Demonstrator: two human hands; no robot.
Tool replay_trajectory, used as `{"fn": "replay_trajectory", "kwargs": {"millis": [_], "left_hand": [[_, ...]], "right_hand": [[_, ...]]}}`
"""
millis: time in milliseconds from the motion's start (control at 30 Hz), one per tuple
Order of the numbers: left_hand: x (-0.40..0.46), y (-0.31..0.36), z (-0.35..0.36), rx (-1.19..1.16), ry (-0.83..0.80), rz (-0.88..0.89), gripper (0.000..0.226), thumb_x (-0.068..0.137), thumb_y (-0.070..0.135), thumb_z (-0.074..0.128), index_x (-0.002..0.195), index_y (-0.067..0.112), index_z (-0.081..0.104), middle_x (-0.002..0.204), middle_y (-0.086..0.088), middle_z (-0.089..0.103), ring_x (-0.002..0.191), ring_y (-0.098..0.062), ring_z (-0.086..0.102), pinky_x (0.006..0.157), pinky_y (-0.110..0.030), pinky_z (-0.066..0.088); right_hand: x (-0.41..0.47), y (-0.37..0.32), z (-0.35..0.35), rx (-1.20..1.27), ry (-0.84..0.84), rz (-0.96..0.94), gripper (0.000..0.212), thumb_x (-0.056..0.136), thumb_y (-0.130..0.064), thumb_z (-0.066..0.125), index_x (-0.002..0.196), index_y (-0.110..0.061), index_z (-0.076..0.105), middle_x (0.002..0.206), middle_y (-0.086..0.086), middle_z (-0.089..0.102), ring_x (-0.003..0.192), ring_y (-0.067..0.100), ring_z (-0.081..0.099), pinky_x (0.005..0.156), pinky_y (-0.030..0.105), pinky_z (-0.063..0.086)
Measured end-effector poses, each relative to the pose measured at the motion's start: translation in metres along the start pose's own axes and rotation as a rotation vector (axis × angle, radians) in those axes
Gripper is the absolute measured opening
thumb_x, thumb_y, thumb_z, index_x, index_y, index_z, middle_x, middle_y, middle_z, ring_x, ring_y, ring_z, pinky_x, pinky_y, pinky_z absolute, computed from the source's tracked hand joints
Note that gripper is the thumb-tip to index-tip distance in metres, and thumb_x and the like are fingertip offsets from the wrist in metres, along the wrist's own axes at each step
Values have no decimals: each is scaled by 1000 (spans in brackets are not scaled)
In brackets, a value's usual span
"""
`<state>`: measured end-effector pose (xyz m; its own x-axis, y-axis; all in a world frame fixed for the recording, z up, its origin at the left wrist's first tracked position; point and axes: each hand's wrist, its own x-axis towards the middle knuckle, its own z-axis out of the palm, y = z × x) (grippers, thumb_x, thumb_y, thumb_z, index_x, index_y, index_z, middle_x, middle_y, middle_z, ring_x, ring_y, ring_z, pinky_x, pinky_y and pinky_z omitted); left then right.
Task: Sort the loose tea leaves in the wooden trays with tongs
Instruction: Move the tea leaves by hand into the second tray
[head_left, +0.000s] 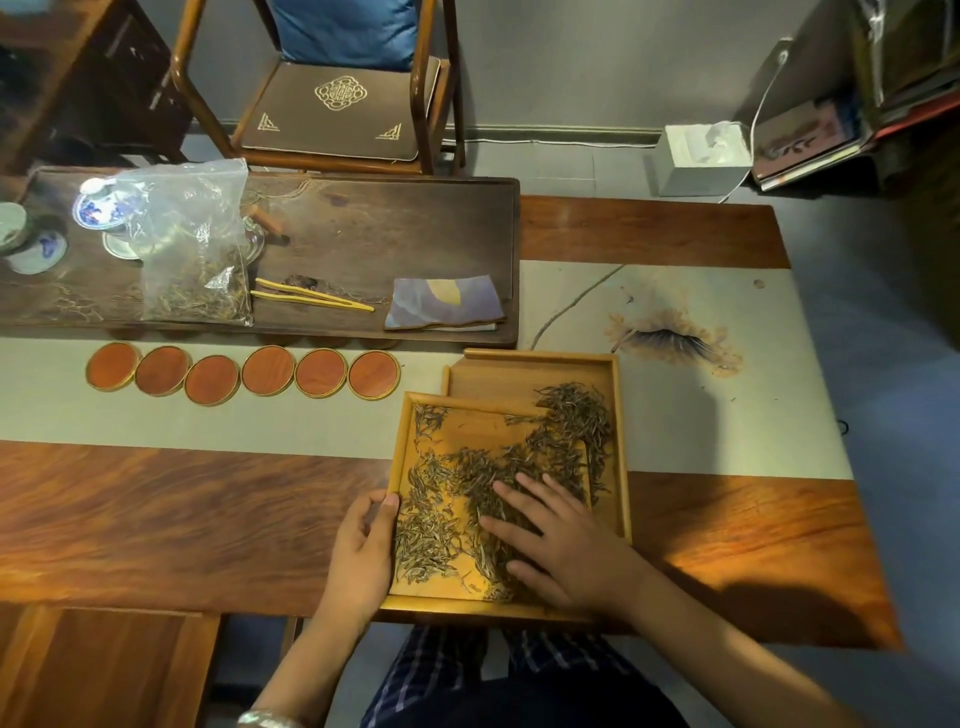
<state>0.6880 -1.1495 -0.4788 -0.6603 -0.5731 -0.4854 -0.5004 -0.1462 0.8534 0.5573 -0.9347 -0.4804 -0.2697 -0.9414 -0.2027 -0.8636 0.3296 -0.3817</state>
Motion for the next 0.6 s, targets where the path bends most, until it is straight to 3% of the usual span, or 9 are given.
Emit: {"fn": "replay_trajectory", "kwargs": {"millis": [167,267,367,467,600], "left_hand": [[0,-2,-1,3,-15,-10,21,99,25,46,101,11,62,93,-6,71,86,-17,67,76,-28,47],[-1,-1,-1,26,-12,5,21,99,26,46,97,12,62,87,-1,71,82,-10,66,73,-23,44],[-1,-3,-1,35,-11,1,21,99,26,46,98,12,62,92,-4,70,86,-14,65,77,-25,45],[-2,-3,-2,29,-7,2,21,99,25,47,99,10,62,91,-4,70,84,-11,65,71,-15,45],[-4,-4,-3,27,-1,20,21,99,23,47,96,10,62,87,-4,70,81,-8,64,71,-11,45]], "right_hand": [[6,10,-3,22,2,68,51,100,-49,26,146,-29,32,154,9,29,142,31,25,115,51,13],[7,18,-8,24,-5,129,54,99,-51,22,147,-28,30,156,8,25,143,29,20,116,47,6],[9,29,-10,26,-10,204,59,97,-55,11,150,-31,21,159,4,16,146,24,9,117,41,-1],[9,39,-13,35,0,276,60,95,-55,10,150,-32,18,159,2,13,146,21,7,118,38,3],[9,51,-18,21,-1,308,57,98,-51,20,149,-27,25,158,4,20,145,23,14,117,38,10]]}}
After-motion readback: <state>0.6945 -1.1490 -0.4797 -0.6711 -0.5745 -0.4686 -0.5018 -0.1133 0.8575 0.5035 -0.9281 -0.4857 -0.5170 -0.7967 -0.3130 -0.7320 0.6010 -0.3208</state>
